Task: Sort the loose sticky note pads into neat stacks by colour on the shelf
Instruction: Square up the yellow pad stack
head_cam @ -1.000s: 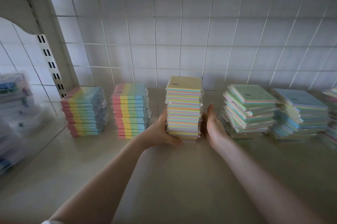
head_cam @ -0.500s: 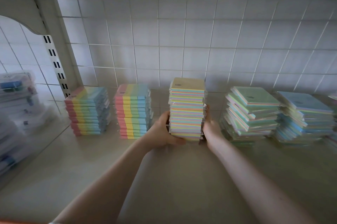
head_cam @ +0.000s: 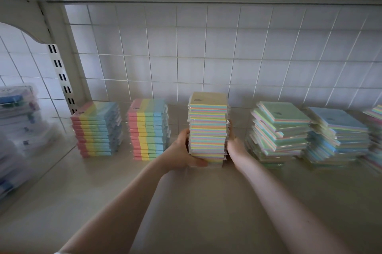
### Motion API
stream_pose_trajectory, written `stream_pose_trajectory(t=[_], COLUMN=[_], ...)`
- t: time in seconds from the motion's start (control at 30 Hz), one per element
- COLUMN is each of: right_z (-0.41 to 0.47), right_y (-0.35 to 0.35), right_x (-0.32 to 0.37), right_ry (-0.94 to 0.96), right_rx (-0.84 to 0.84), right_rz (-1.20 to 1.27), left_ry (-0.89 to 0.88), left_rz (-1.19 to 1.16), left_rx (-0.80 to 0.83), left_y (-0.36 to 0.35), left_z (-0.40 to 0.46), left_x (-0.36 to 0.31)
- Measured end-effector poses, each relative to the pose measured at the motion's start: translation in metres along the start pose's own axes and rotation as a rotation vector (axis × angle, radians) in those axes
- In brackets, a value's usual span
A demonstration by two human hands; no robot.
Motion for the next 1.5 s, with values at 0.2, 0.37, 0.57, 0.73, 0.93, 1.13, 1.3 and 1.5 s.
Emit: stream_pose_trajectory(t=[0.2, 0.37, 0.57, 0.73, 0.93, 1.13, 1.3, 1.5], right_z=[0.002, -0.001, 0.0, -0.007, -0.012, -0.006, -0.007, -0.025], right_y=[0.0, 0.002, -0.004, -0.004, -0.006, -0.008, -0.005, 0.009], right_x=[-0.002, -0.004, -0.005, -0.002, 0.002, -0.002, -0.001, 0.002], right_ry=[0.017, -0.021, -0.094, -0.075, -0.087, -0.061, -0.076, -0.026], right_rx=[0.018, -0.013, -0.073, -0.068, -0.048, -0.068, -0.074, -0.103], right_rz=[0.003, 0.036, 0.09, 0.158, 0.196, 0.175, 0.153, -0.047], left_ry=[-0.004, -0.02, -0.117, -0.126, -0.13, -0.129, -0.101, 0.073], left_rz=[0.022, 0.01, -0.06, -0.068, -0.027, -0.019, 0.015, 0.175], left_rx=[-0.005, 0.028, 0.063, 0.011, 0.014, -0.025, -0.042, -0.203], left_y=[0.0, 0.0, 0.0, 0.0, 0.001, 0.0, -0.002, -0.002], left_z=[0.001, -0.002, -0.005, -0.006, -0.006, -0.005, -0.009, -0.027], left_x=[0.0, -0.005, -0.008, -0.005, -0.004, -0.003, -0.006, -0.007])
Point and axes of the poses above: each hand's wrist, its own z-axis towards the middle knuckle, its own y-axis out of the back of the hand, x = y × z, the point moved 2 cm from there along z, towards the middle knuckle, and after that the axes turned 4 degrees about -y, right-handed, at the moved point
